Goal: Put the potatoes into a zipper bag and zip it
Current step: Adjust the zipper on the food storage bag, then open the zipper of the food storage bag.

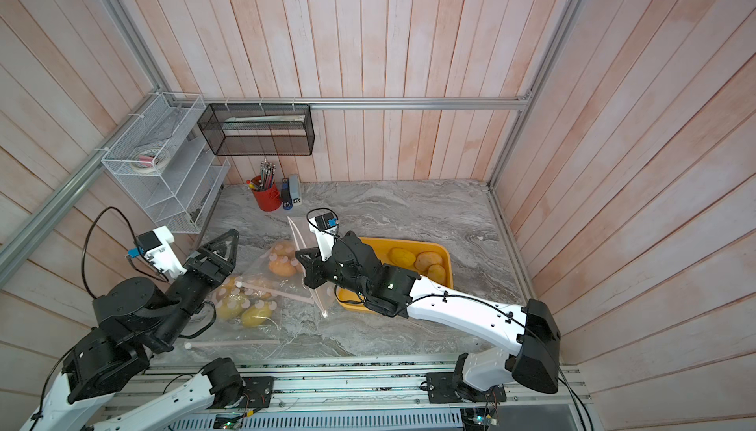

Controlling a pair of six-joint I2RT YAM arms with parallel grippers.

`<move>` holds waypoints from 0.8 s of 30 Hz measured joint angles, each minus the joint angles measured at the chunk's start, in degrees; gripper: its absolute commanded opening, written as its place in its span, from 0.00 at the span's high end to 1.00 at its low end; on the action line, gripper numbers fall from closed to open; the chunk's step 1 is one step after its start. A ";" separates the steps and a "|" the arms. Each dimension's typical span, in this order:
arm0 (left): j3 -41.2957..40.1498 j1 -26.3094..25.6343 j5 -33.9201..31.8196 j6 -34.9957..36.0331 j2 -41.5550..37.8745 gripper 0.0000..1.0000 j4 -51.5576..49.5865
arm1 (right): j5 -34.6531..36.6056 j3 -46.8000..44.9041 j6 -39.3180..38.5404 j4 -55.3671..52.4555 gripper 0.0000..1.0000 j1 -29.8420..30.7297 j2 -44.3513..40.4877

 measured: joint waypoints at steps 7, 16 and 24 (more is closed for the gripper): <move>-0.11 -0.02 7.54 3.50 18.56 0.23 5.07 | 2.82 -8.92 2.34 -0.74 1.00 -3.30 -4.90; -0.07 -0.02 13.14 6.03 28.13 0.29 10.54 | 2.80 -9.20 2.40 -0.90 1.00 -4.13 -8.48; -0.07 -0.02 14.49 7.30 29.35 0.31 13.90 | 2.40 -8.68 2.23 -0.87 1.00 -4.13 -7.72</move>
